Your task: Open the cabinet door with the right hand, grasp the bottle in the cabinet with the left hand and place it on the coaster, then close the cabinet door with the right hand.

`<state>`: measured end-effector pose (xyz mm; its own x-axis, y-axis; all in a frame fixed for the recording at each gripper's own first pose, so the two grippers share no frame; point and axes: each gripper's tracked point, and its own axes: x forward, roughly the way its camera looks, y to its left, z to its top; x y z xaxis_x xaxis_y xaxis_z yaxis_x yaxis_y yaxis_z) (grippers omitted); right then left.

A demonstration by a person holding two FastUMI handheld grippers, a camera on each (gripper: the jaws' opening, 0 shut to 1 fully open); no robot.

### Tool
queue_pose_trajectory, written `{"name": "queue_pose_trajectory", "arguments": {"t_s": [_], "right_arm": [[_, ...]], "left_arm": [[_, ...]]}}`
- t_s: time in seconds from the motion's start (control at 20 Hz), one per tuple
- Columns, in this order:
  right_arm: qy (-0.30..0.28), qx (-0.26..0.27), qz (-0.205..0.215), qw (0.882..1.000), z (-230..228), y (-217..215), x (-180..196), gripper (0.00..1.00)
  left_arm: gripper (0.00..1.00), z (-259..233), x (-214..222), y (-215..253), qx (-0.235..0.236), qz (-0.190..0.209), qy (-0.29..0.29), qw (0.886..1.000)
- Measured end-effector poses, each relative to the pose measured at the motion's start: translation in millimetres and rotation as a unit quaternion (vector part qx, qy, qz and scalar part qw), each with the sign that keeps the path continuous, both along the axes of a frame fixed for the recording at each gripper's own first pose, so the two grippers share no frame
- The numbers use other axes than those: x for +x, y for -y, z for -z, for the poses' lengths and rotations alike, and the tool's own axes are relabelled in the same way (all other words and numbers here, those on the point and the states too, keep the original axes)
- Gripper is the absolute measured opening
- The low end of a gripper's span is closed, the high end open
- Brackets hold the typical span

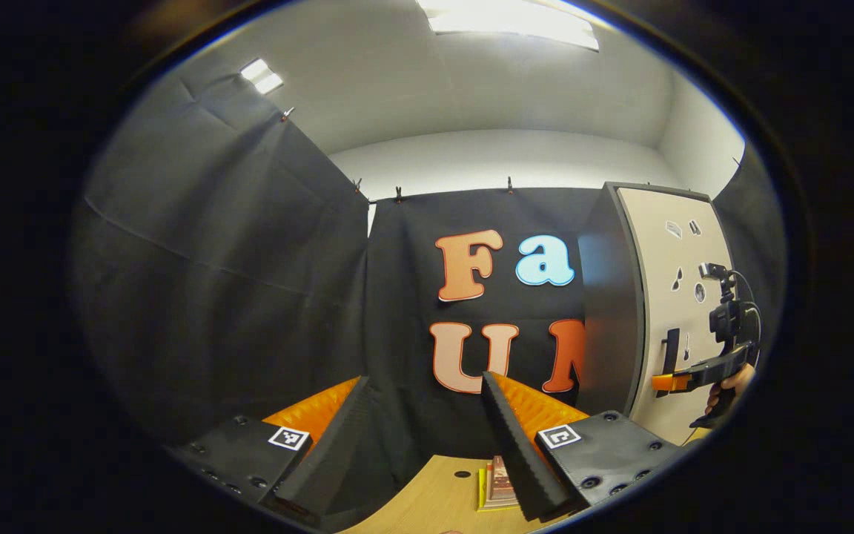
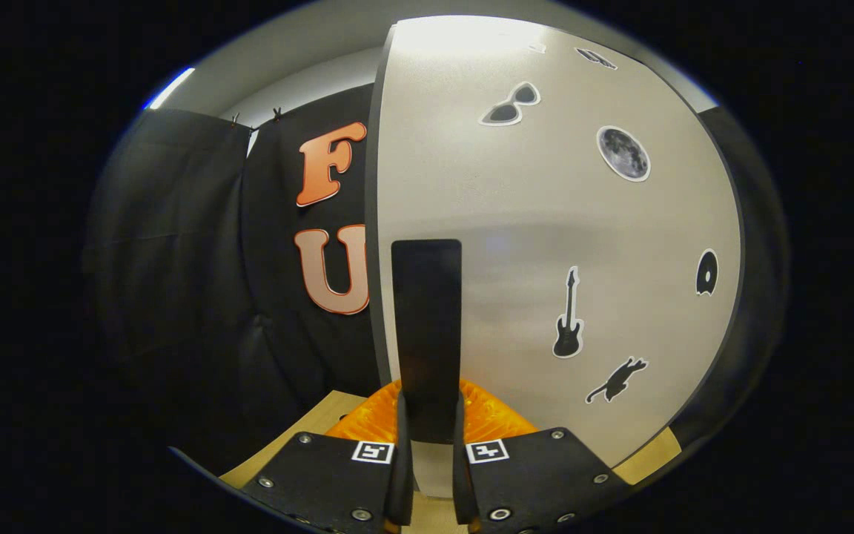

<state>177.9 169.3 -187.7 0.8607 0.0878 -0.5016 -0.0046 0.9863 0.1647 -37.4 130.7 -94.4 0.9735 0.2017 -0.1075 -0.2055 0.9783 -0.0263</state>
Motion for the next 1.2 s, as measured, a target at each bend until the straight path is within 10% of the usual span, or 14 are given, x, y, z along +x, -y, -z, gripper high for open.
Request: {"name": "queue_pose_trajectory", "arguments": {"t_s": [0.75,1.2], "right_arm": [[0.118,0.061,-0.089,0.987,-41.8,17.6,-80.6,0.21],[0.176,0.069,-0.062,0.980,-58.0,44.3,-102.9,0.21]], "left_arm": [[0.93,49.2,44.3,147.9,-0.021,0.107,-0.036,0.993],[0.94,70.6,68.3,248.4,-0.032,0.172,-0.033,0.984]]}}
